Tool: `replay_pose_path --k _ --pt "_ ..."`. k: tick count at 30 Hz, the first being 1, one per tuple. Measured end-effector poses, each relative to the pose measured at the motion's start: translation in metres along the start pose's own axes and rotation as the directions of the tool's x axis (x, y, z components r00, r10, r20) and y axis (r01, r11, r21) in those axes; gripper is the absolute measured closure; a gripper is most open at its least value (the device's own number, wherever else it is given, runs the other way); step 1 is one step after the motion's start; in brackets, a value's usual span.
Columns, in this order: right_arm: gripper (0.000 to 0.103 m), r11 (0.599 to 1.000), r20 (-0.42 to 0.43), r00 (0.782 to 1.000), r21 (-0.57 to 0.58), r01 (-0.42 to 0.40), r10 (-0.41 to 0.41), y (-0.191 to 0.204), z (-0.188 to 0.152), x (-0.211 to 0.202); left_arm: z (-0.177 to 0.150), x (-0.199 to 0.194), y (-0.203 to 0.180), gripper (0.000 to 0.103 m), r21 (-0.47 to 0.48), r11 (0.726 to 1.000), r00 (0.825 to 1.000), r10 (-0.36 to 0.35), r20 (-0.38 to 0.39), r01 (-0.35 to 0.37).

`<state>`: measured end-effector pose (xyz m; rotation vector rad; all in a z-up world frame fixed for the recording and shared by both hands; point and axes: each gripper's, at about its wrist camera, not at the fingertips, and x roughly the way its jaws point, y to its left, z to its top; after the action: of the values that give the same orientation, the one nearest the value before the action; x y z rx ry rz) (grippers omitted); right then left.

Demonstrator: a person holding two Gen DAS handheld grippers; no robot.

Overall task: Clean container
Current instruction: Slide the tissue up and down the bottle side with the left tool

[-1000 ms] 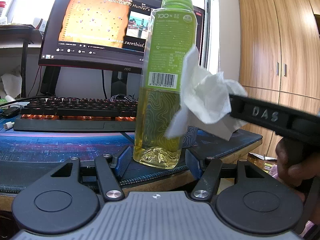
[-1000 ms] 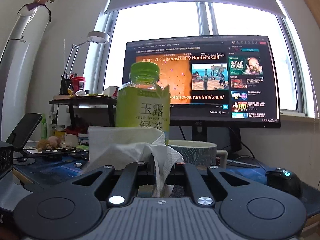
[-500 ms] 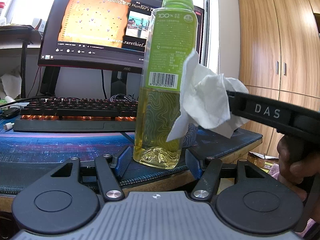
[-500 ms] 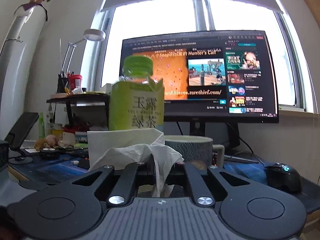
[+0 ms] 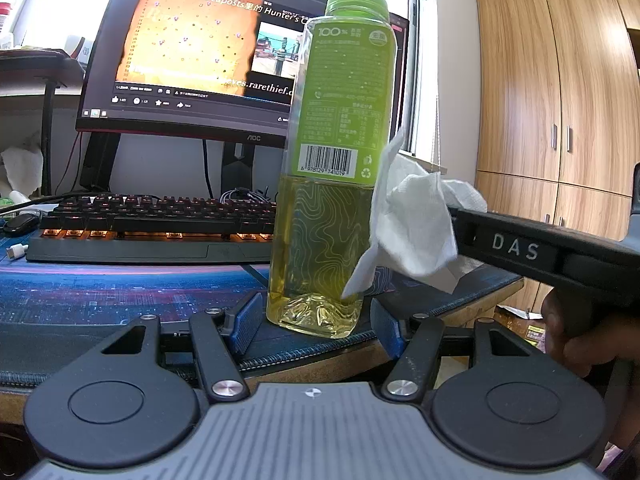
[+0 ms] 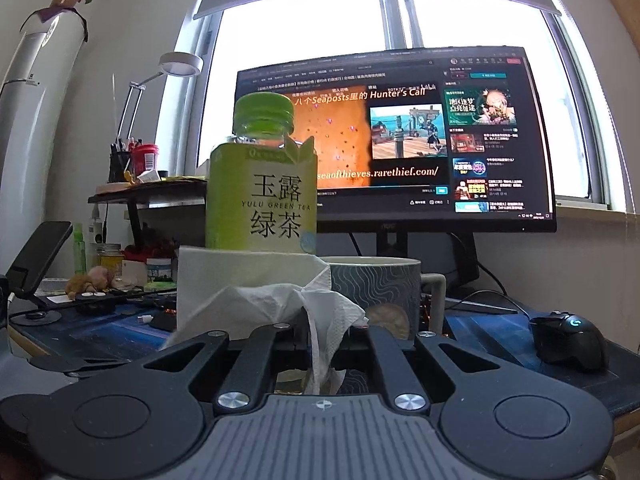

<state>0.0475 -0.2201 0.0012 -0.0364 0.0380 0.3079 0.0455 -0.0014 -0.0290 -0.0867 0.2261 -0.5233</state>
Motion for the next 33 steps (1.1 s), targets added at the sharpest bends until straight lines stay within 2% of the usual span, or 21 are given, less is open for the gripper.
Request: replay_pose_path --k 7,16,29,33 --pt "0.095 1.0 0.039 0.999 -0.024 -0.016 0.017 0.009 0.008 -0.008 -0.001 0.0 -0.001 0.039 0.001 1.0 1.0 0.001 0.002 -0.001" --pt "0.095 0.999 0.003 1.0 0.029 -0.013 0.013 -0.003 -0.001 0.001 -0.001 0.001 -0.001 0.039 0.001 1.0 1.0 0.003 0.004 -0.003" --pt "0.095 1.0 0.042 0.999 -0.014 -0.02 0.021 0.008 0.009 -0.008 -0.002 0.001 -0.002 0.039 0.002 1.0 1.0 0.004 0.004 -0.004" --pt "0.095 1.0 0.029 0.999 -0.004 -0.015 0.015 0.005 0.005 -0.004 -0.002 0.0 -0.001 0.039 0.001 1.0 1.0 0.005 0.005 -0.005"
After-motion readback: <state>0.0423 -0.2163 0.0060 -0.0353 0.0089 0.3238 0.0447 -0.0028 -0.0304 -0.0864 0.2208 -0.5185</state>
